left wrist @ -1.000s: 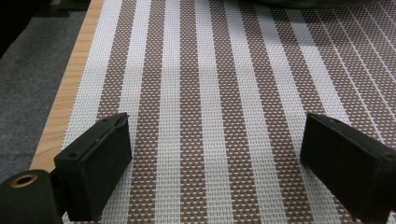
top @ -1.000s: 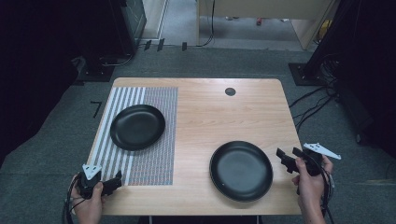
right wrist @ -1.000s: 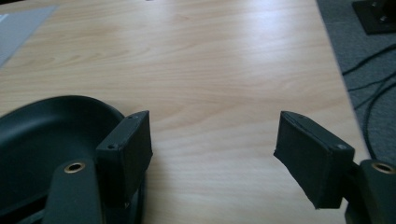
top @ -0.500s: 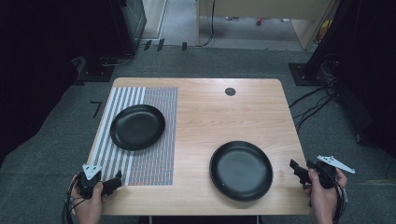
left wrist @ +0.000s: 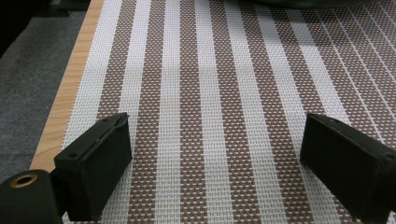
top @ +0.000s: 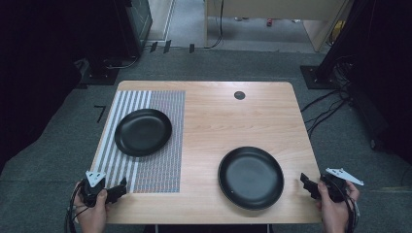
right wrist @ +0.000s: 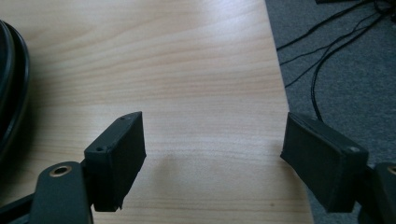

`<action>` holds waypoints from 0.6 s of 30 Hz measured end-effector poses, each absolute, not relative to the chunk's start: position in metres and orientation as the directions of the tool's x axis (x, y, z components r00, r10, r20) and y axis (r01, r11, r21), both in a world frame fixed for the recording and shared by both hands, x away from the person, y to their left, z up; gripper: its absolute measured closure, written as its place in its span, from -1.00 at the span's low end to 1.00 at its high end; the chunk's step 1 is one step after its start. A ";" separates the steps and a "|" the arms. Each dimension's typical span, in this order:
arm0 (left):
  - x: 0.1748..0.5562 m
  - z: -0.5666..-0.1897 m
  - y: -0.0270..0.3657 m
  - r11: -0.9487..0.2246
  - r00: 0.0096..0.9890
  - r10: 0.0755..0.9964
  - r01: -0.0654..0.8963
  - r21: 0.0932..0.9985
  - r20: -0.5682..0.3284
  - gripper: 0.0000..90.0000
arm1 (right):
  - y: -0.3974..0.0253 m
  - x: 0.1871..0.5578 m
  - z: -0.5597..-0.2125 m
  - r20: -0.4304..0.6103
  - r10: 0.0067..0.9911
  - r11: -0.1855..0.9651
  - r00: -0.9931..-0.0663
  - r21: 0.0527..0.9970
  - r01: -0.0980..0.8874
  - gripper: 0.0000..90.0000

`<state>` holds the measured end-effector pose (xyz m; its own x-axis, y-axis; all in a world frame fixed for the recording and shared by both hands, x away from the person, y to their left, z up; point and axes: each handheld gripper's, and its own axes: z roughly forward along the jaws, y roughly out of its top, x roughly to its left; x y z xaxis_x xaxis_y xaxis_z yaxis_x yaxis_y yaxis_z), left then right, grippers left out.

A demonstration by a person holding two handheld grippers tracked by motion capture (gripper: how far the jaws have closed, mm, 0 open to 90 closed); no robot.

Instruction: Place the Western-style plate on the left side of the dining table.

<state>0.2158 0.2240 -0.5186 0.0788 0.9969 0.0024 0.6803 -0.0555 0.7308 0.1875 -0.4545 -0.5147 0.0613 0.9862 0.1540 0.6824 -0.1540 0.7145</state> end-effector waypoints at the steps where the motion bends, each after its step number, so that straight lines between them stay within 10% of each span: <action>1: 0.216 -0.519 0.224 -0.055 0.078 0.997 0.680 0.731 0.002 -0.81 | -0.453 0.188 -0.516 0.142 0.988 -0.144 0.060 0.710 0.689 -0.55; 18: 0.216 -0.519 0.224 -0.055 0.079 0.997 0.680 0.731 0.002 -0.81 | -0.436 0.191 -0.526 0.029 0.998 -0.053 0.047 0.731 0.681 -0.72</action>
<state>0.2158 0.2240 -0.5187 0.0787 0.9969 0.0018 0.6802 -0.0550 0.7310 0.1911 -0.4357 -0.5256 0.0467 0.9985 0.0290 0.6806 -0.0531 0.7307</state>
